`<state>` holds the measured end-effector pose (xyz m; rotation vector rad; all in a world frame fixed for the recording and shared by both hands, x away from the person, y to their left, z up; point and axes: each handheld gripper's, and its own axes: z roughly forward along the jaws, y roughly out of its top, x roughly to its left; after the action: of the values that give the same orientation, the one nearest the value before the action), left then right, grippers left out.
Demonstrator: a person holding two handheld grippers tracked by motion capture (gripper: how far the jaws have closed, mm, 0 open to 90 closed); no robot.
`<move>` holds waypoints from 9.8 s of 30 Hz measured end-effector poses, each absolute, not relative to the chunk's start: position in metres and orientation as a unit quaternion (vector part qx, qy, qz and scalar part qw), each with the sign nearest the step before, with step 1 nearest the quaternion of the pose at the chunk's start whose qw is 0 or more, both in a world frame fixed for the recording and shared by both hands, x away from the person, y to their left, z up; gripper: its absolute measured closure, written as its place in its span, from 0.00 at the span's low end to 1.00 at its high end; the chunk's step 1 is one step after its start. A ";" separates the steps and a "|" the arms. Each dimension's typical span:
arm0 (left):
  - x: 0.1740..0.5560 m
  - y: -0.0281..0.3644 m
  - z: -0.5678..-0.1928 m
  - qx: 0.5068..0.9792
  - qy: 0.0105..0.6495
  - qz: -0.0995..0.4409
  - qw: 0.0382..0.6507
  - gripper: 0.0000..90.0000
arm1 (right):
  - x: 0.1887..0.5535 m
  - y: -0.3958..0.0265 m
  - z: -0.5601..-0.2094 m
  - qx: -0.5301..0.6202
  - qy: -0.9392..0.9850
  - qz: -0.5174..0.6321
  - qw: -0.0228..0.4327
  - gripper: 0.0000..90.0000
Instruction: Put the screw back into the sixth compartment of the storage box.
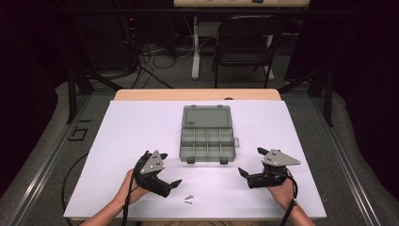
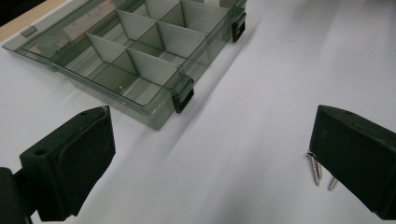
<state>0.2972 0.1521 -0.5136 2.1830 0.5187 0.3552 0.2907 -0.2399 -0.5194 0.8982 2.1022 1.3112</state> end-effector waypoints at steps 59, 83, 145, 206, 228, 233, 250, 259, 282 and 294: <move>0.283 0.100 -0.545 0.947 0.130 0.009 0.295 0.87 | 0.292 -0.238 -0.520 0.326 0.778 0.473 0.253 0.01; 0.292 0.111 -0.543 0.940 0.152 -0.008 0.306 0.89 | 0.293 -0.238 -0.520 0.329 0.779 0.469 0.254 0.02; 0.299 0.108 -0.530 0.936 0.142 0.034 0.320 0.98 | 0.293 -0.241 -0.519 0.332 0.777 0.469 0.257 0.03; 0.370 0.080 -0.462 0.929 0.137 0.081 0.334 0.98 | 0.292 -0.243 -0.518 0.333 0.771 0.474 0.264 0.03; 0.404 0.064 -0.455 0.930 0.154 0.096 0.321 0.98 | 0.292 -0.244 -0.517 0.334 0.773 0.471 0.262 0.03; 0.411 0.061 -0.455 0.930 0.158 0.099 0.318 0.98 | 0.292 -0.244 -0.517 0.335 0.772 0.471 0.263 0.03; 0.437 0.051 -0.466 0.933 0.181 0.100 0.295 0.98 | 0.292 -0.244 -0.517 0.336 0.771 0.474 0.262 0.04; 0.445 0.049 -0.472 0.934 0.189 0.097 0.287 0.98 | 0.292 -0.245 -0.517 0.334 0.770 0.476 0.264 0.04; 0.432 0.045 -0.489 0.948 0.167 0.047 0.266 0.97 | 0.292 -0.244 -0.517 0.336 0.772 0.473 0.261 0.04; 0.427 0.045 -0.490 0.948 0.160 0.030 0.273 0.79 | 0.292 -0.245 -0.517 0.334 0.770 0.476 0.265 0.04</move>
<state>0.4269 0.0448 -0.4904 2.5505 0.4310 0.0811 0.2922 -0.2446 -0.5169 0.9015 2.0801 1.2852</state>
